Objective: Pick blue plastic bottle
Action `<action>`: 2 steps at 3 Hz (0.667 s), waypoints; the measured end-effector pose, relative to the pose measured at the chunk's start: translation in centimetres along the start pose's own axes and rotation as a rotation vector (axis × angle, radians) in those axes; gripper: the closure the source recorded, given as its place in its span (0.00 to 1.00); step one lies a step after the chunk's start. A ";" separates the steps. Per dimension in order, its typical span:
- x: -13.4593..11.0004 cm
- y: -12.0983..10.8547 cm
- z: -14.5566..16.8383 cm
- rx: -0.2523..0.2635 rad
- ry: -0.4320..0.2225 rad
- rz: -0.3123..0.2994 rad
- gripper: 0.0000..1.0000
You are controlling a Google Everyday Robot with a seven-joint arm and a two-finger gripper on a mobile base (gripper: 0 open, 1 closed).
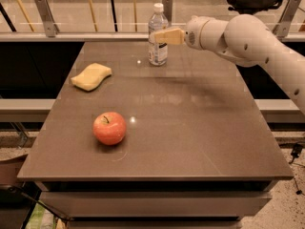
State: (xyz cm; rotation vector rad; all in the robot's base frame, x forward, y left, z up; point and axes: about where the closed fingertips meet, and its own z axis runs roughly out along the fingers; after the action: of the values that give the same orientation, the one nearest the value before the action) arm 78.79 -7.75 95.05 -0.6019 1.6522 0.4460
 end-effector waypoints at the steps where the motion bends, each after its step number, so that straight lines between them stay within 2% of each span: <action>1: 0.4 0.2 1.7 -0.043 -0.003 -0.002 0.00; 2: 0.8 0.4 3.1 -0.090 -0.025 0.000 0.00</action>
Offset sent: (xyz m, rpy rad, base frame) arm 0.0304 0.0282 -0.0181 0.0486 -0.0256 0.1402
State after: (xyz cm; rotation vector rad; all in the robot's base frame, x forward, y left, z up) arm 80.88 -5.64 93.77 -0.6605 1.6145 0.5278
